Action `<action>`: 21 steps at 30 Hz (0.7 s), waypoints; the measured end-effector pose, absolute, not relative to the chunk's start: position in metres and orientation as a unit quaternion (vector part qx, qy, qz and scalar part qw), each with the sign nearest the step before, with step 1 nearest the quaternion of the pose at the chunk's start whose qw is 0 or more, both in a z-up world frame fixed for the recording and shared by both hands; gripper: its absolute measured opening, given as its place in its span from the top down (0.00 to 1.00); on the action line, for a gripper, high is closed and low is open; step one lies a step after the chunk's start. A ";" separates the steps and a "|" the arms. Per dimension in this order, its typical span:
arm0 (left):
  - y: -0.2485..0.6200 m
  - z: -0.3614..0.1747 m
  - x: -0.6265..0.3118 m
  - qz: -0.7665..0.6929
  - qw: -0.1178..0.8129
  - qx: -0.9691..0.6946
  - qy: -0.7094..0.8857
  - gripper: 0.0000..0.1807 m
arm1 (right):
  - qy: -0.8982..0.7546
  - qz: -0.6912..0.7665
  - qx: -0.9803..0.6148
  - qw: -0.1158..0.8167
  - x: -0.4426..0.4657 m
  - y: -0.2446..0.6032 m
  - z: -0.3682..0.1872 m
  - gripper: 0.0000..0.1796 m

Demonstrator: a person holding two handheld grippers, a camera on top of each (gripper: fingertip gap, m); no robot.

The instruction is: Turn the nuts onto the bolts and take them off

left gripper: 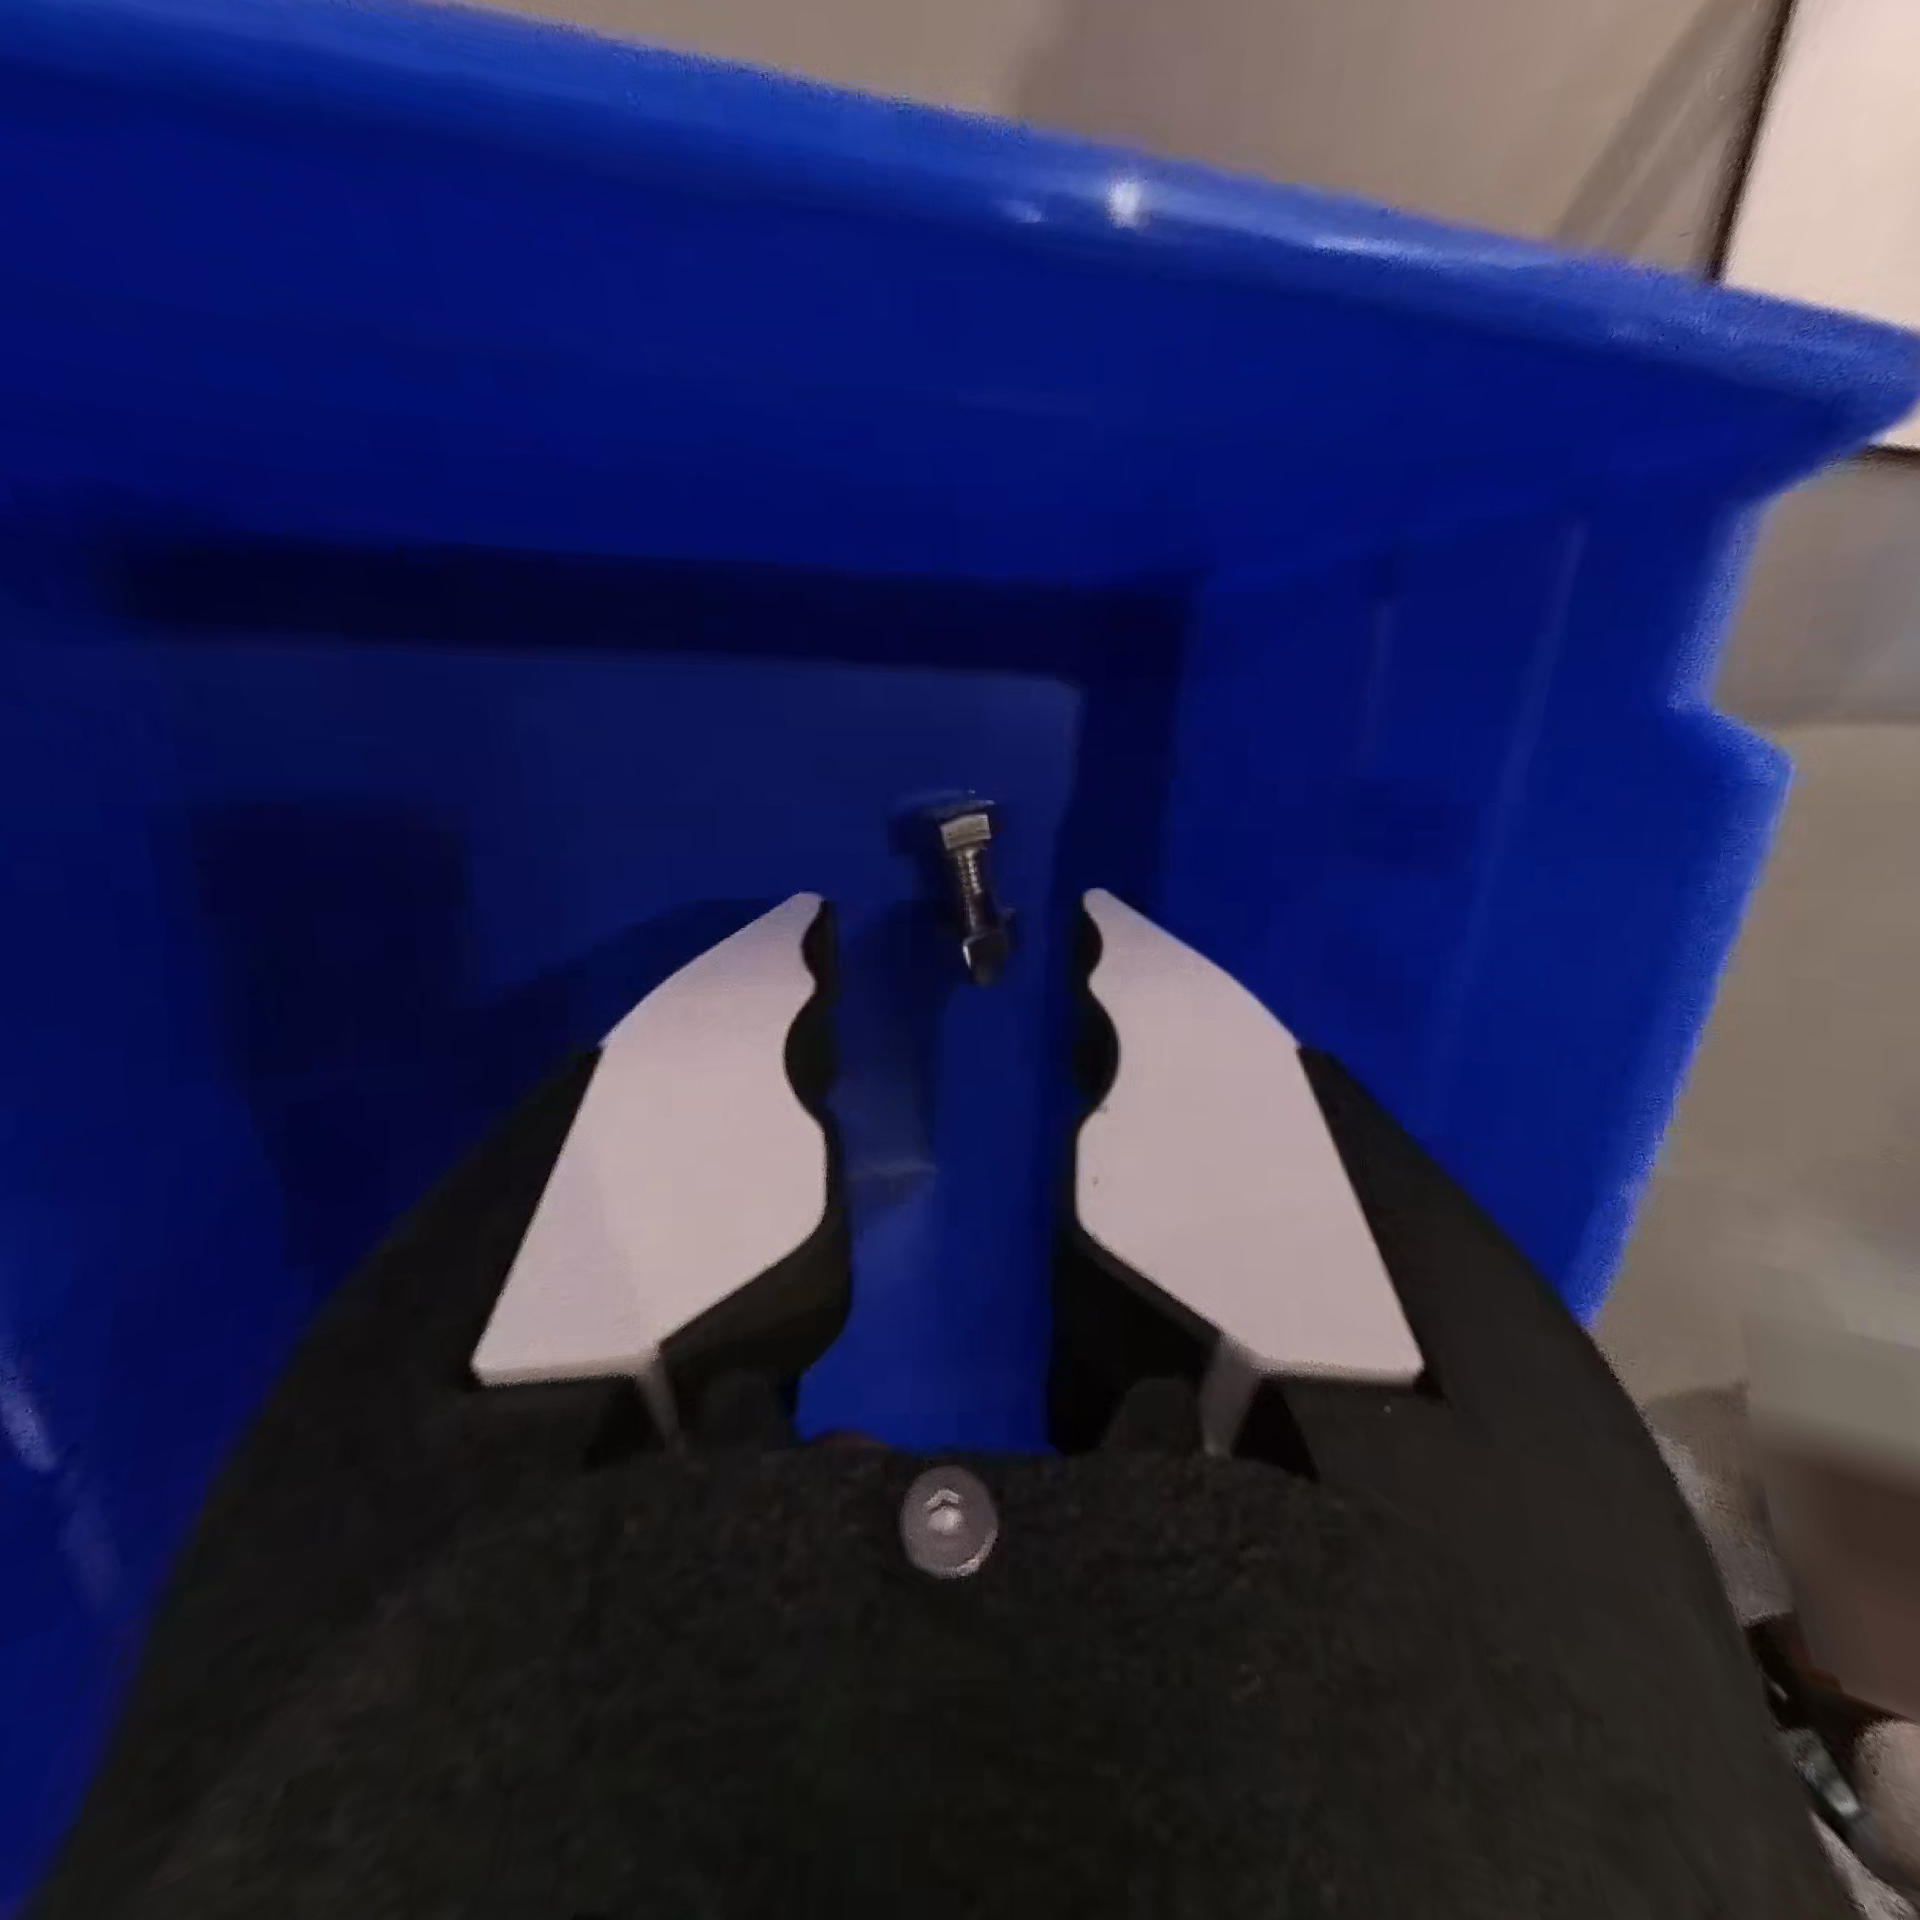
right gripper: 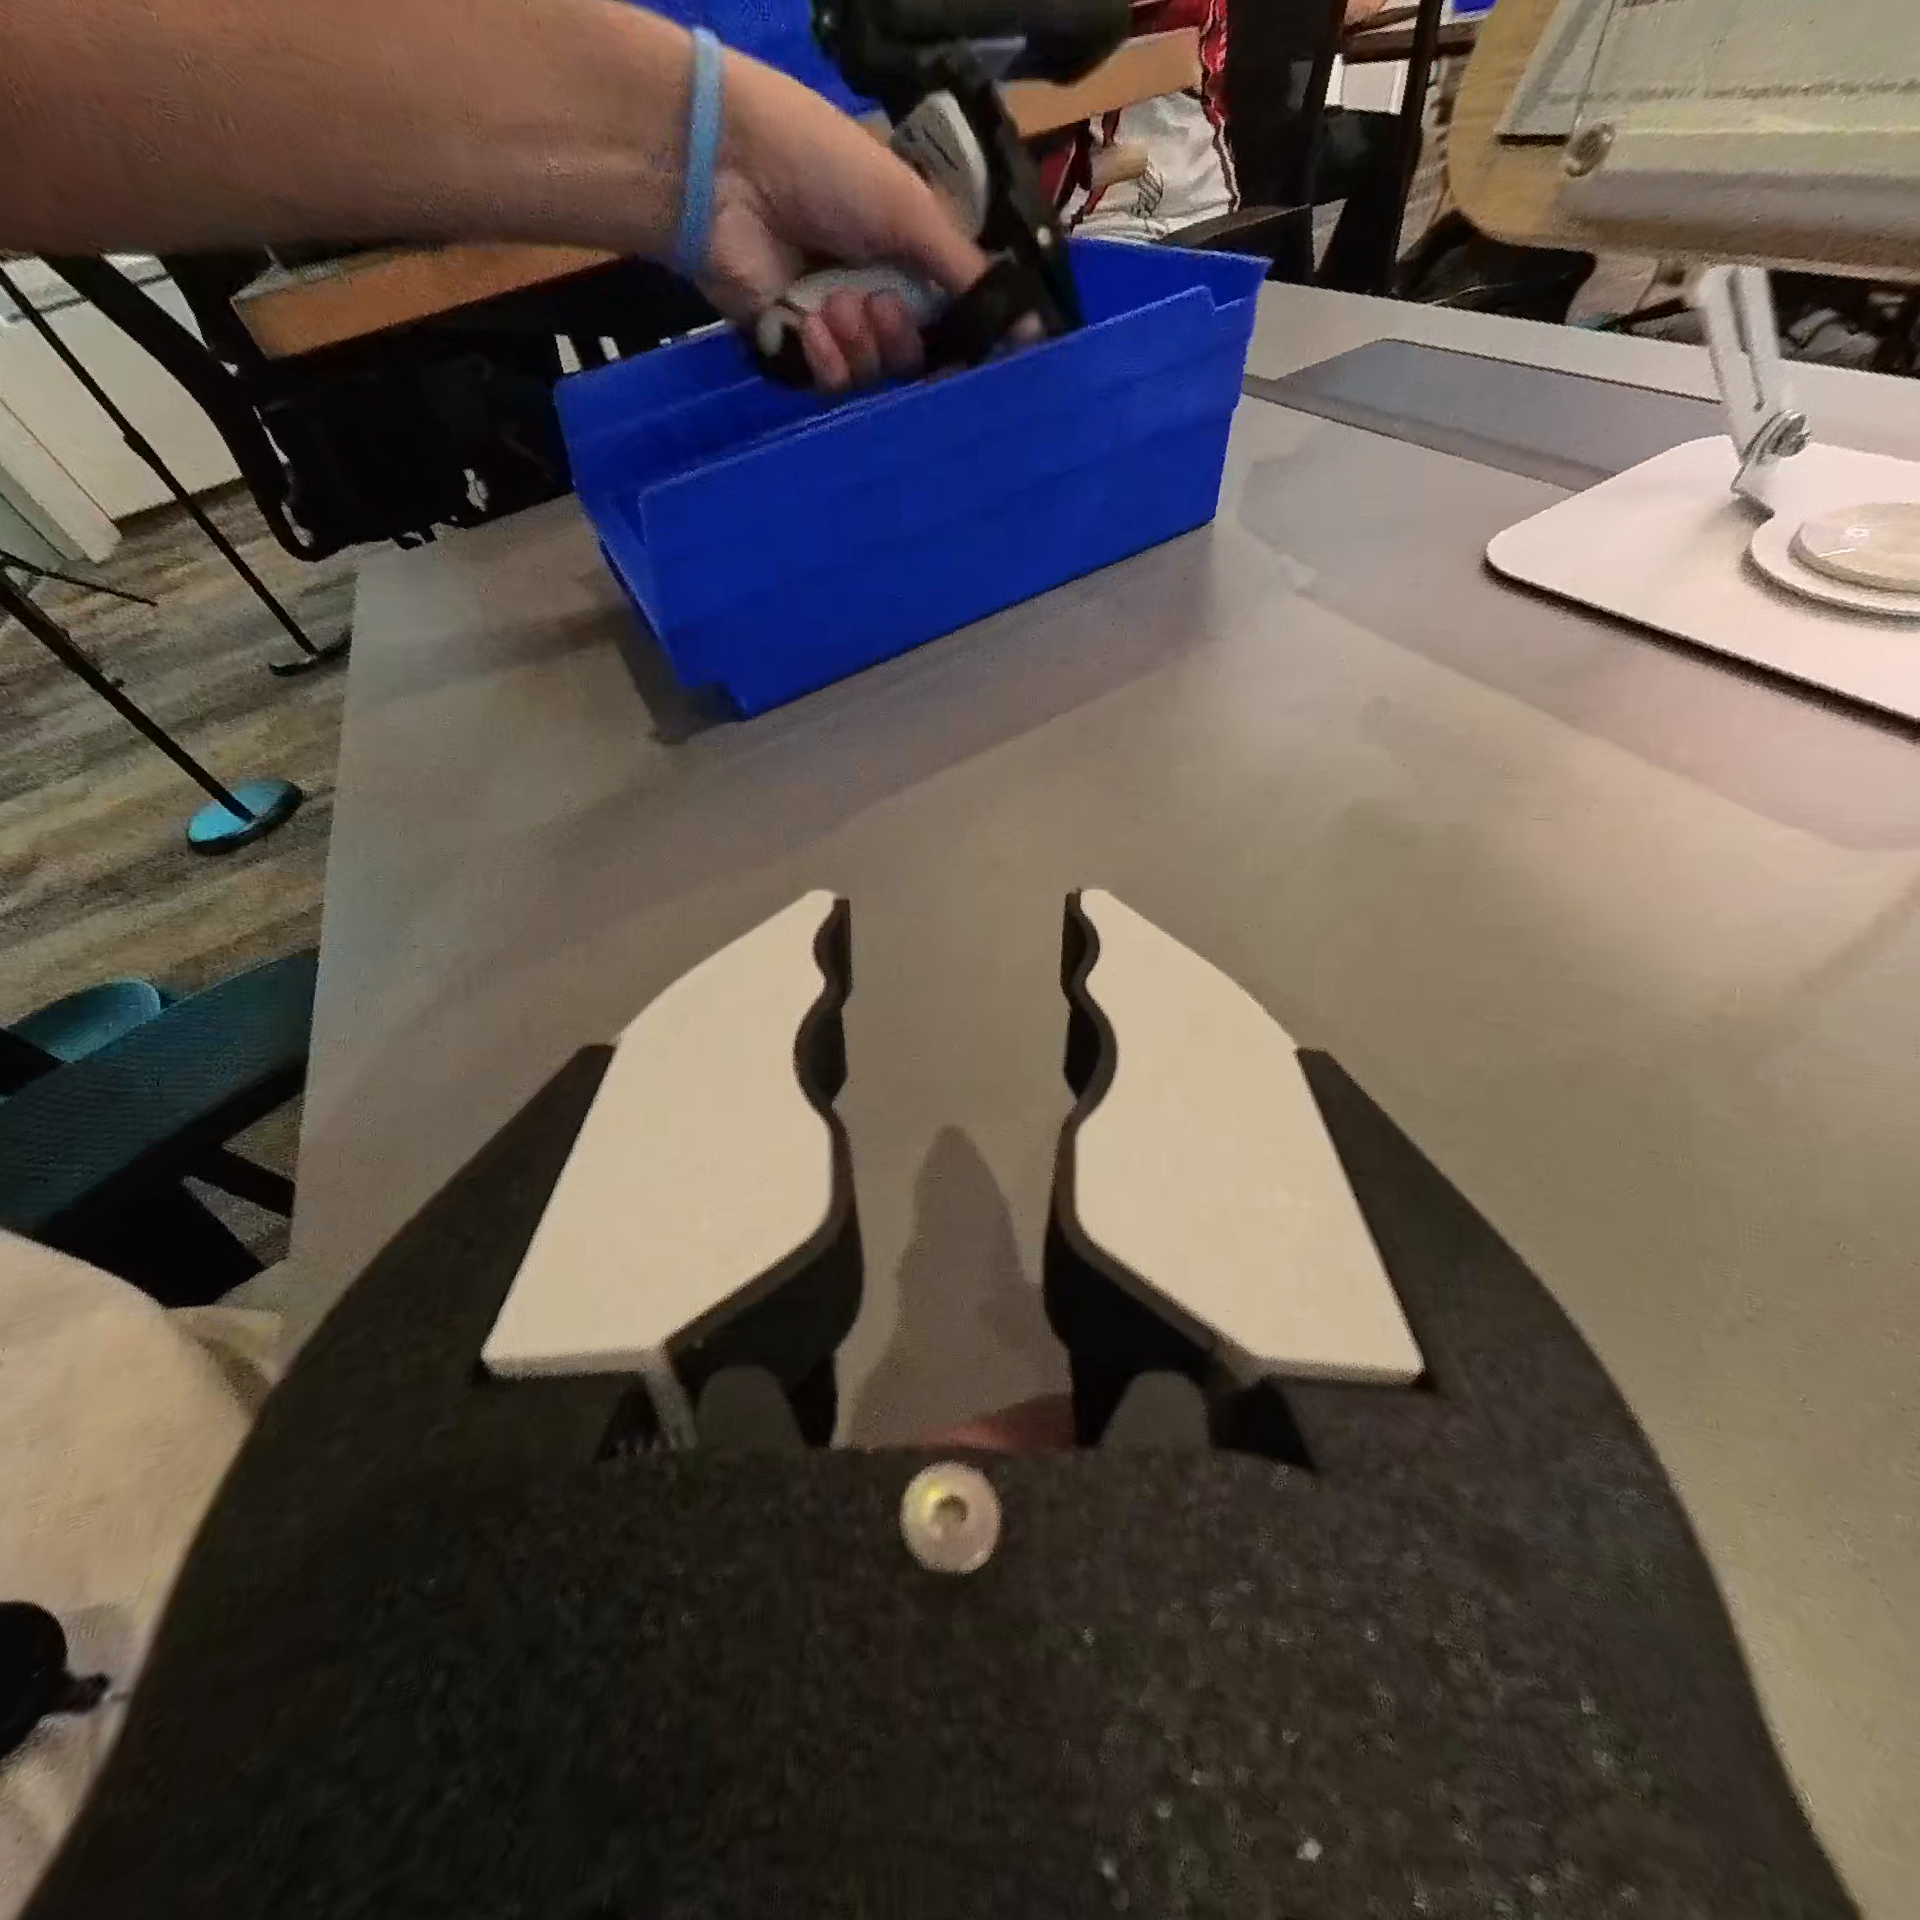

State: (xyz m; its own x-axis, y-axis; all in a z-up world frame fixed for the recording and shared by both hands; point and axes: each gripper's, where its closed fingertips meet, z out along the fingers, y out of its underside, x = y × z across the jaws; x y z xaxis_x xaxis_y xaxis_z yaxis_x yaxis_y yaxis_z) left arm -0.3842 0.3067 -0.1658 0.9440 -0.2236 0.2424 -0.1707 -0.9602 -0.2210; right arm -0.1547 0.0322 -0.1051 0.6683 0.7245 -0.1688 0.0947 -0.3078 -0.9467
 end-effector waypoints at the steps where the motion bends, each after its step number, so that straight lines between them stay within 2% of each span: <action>1: 0.308 -0.170 -0.384 -0.122 0.096 -0.983 0.100 0.78 | -0.278 0.301 -0.749 0.521 -0.156 0.030 -0.105 0.79; 6: 0.310 -0.186 -0.377 -0.088 0.088 -0.987 0.099 0.76 | -0.276 0.328 -0.746 0.510 -0.162 0.022 -0.106 0.79; 9: 0.316 -0.191 -0.385 -0.029 0.106 -0.987 0.117 0.90 | -0.273 0.342 -0.746 0.502 -0.163 0.020 -0.107 0.79; 15: 0.316 -0.190 -0.391 -0.027 0.112 -0.981 0.154 0.90 | -0.288 0.336 -0.752 0.489 -0.169 0.016 -0.114 0.79; 18: 0.320 -0.170 -0.387 -0.072 0.154 -0.971 0.170 0.90 | -0.295 0.324 -0.752 0.492 -0.170 0.017 -0.114 0.80; 21: 0.324 -0.117 -0.373 -0.142 0.251 -0.936 0.203 0.90 | -0.287 0.328 -0.750 0.497 -0.168 0.019 -0.111 0.80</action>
